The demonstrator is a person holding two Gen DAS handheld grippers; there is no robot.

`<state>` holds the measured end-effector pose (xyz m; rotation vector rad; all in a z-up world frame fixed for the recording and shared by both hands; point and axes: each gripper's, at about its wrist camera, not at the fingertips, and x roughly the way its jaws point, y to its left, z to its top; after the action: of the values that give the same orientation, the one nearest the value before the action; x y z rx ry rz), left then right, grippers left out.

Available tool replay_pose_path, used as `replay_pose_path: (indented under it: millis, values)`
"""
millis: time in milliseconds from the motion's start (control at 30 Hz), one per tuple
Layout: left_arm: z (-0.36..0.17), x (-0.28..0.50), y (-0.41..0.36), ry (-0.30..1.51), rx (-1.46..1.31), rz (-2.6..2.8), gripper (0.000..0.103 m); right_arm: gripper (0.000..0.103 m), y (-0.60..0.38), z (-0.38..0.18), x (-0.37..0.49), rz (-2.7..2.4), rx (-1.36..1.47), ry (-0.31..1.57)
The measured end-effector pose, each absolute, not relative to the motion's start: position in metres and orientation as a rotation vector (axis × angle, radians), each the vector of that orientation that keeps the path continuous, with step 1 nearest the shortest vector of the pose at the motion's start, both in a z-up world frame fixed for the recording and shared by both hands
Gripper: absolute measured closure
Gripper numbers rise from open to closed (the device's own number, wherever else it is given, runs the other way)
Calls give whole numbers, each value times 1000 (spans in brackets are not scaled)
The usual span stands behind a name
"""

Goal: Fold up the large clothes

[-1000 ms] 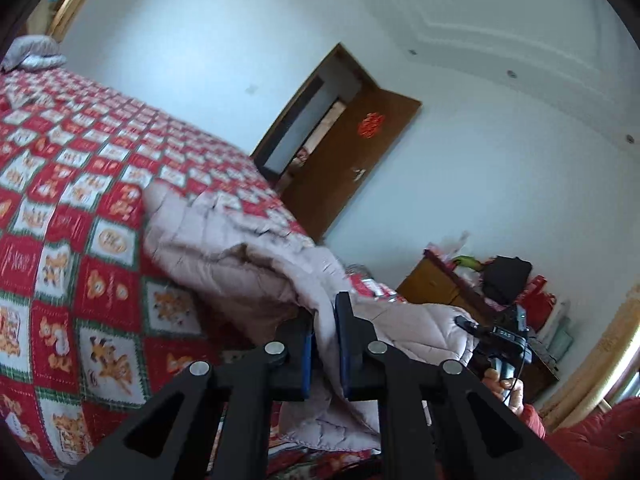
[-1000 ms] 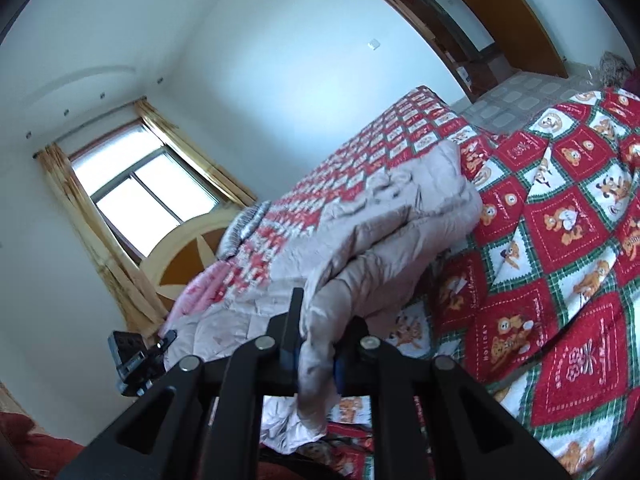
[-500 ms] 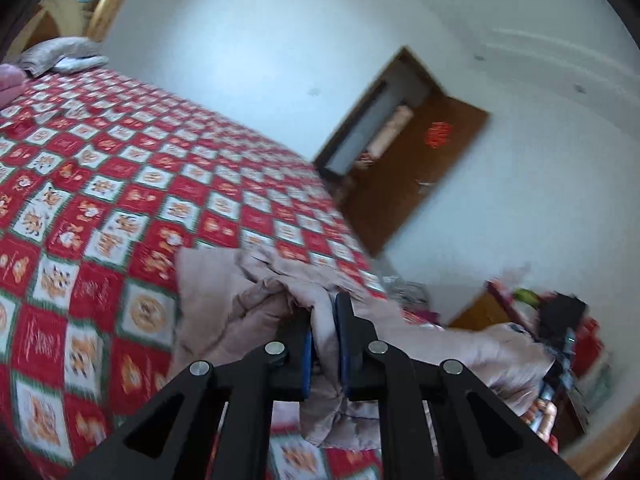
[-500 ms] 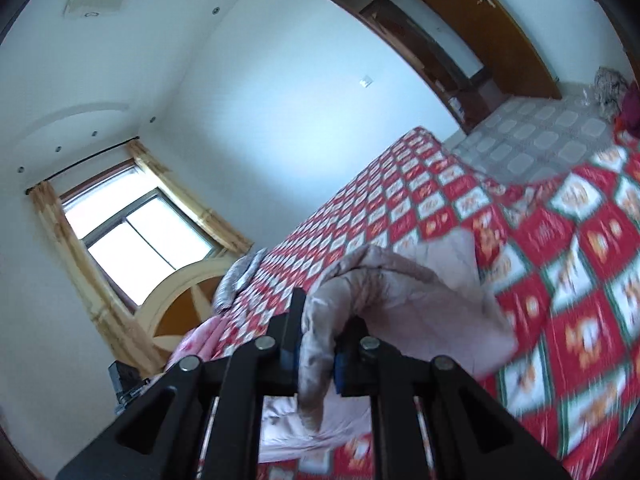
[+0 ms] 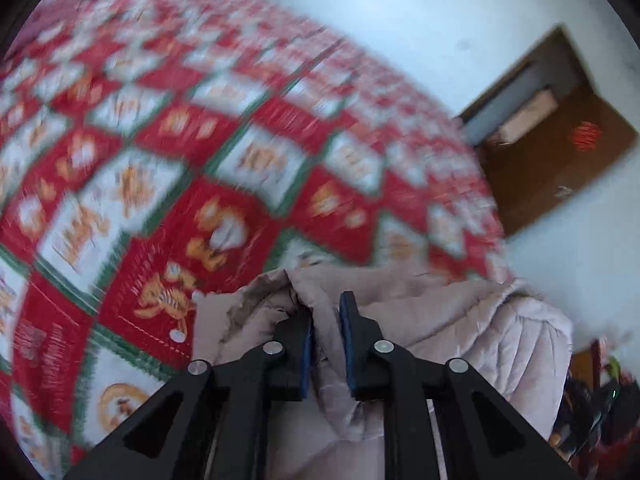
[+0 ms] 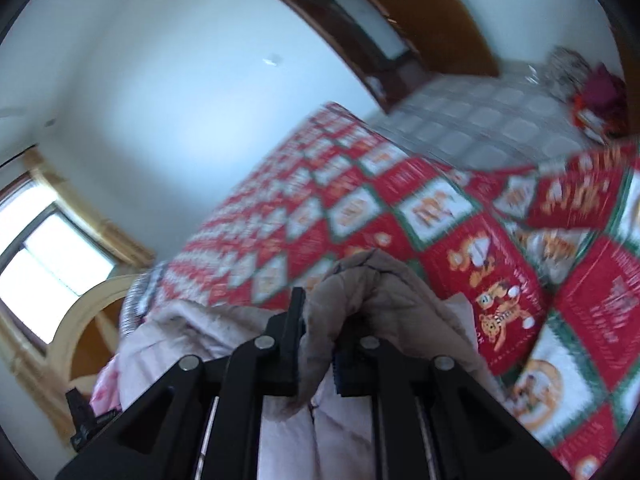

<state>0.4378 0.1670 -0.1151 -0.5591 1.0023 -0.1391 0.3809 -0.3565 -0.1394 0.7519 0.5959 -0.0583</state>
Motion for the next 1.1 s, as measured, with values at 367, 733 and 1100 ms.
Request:
replay_pose_path:
  millis: [367, 733, 1100]
  values:
    - [-148, 423, 160, 865, -480, -151, 86, 81, -339, -166, 390, -134, 576, 595]
    - [-74, 411, 198, 914, -527, -284, 72, 66, -350, -103, 368, -19, 607, 546]
    - [-49, 412, 238, 788, -807, -319, 31, 11, -325, -61, 337, -142, 373, 404]
